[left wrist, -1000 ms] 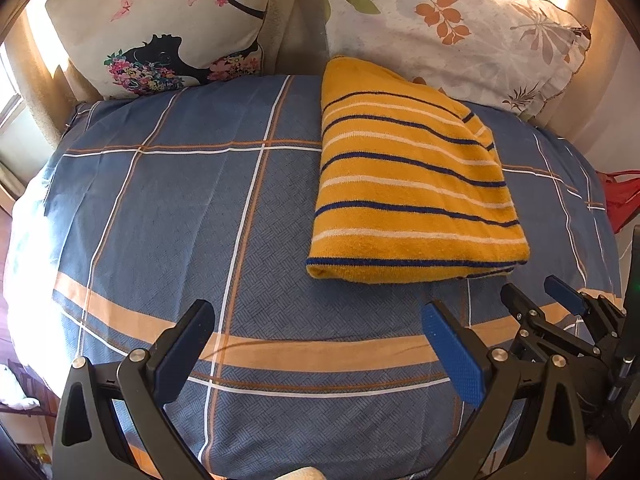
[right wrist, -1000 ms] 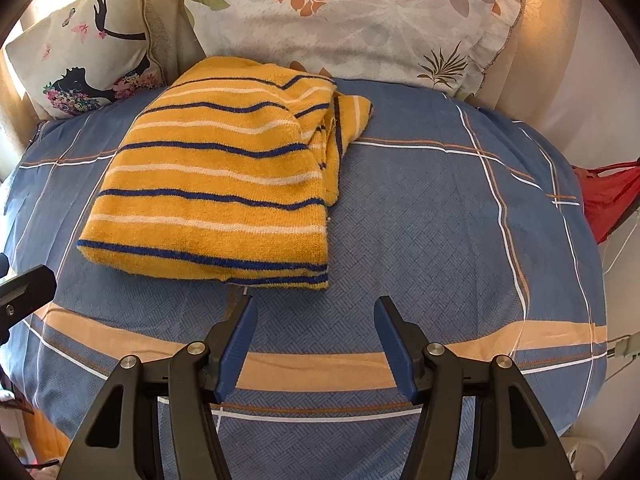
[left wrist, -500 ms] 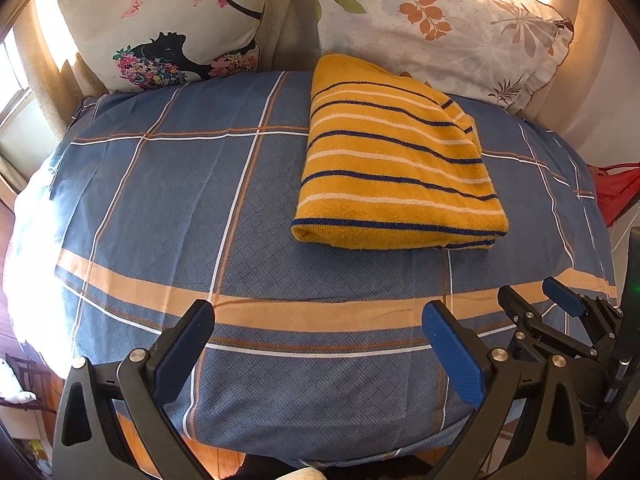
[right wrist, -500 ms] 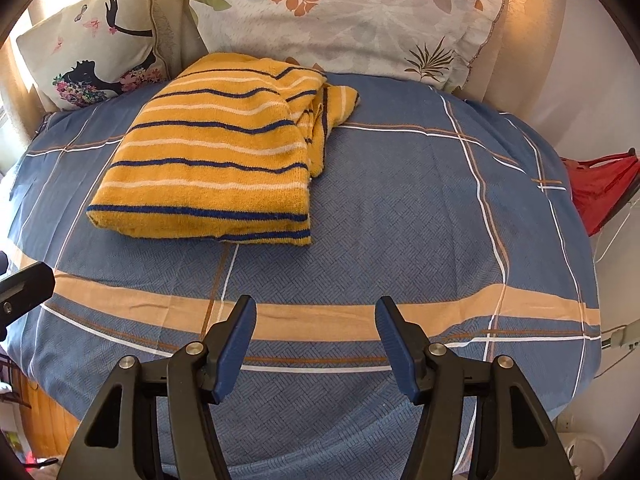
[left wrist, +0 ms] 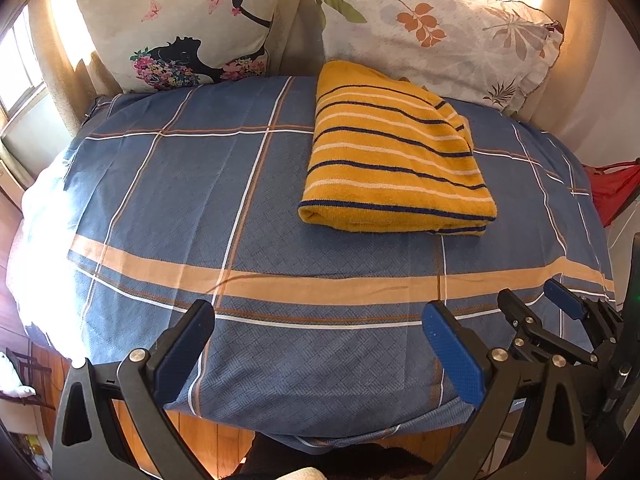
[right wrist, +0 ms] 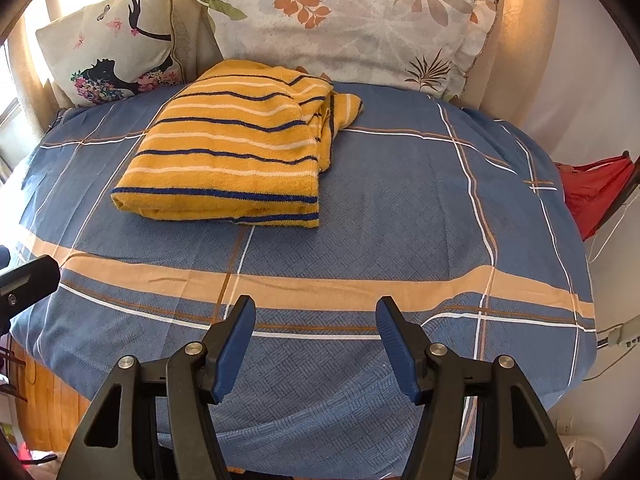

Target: Fold small clothes

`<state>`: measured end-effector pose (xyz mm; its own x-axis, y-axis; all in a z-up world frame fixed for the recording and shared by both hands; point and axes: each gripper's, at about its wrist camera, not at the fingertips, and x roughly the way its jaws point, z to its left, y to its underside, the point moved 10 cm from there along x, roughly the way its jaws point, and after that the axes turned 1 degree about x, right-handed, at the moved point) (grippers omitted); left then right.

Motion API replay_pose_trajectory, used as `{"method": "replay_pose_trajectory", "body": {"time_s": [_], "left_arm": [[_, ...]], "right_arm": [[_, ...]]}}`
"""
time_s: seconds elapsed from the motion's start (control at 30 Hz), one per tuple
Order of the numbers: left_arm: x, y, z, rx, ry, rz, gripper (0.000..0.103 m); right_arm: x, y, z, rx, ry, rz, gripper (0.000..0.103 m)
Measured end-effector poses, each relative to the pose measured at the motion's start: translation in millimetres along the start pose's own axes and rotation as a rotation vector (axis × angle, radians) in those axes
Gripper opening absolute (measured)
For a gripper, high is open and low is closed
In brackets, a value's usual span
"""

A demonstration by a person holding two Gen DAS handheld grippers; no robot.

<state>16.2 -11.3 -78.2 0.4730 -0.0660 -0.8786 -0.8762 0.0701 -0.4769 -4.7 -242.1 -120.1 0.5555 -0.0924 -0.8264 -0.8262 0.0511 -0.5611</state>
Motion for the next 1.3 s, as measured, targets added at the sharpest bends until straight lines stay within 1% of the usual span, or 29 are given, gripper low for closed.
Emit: {"method": "replay_pose_trajectory", "body": {"time_s": [0.23,0.4,0.57,0.83,1.3], "left_arm": [[-10.3,5.5,0.1,0.006,-0.002,-0.020,0.103],[-17.4,6.2,-0.1,0.018,-0.010,-0.039,0.103],[-21.7,4.4,4.6,0.008,-0.019,-0.051,0.103],[-18.0,1.2,6.3,0.009,-0.026,-0.042,0.103],[0.0,-5.4,-3.1,0.018,-0.015,-0.003,0.103]], "right_arm": [[-10.5,5.8,0.9,0.004,0.004,-0.018,0.067],[-17.3,5.1,5.2,-0.005,0.001,-0.039,0.067],[-18.9,2.1,9.6,-0.014,-0.007,-0.049,0.067],[-15.9,-1.4,14.0,-0.029,-0.017,-0.052,0.067],[-1.4,-3.3,1.3,0.007,-0.010,-0.024,0.067]]}}
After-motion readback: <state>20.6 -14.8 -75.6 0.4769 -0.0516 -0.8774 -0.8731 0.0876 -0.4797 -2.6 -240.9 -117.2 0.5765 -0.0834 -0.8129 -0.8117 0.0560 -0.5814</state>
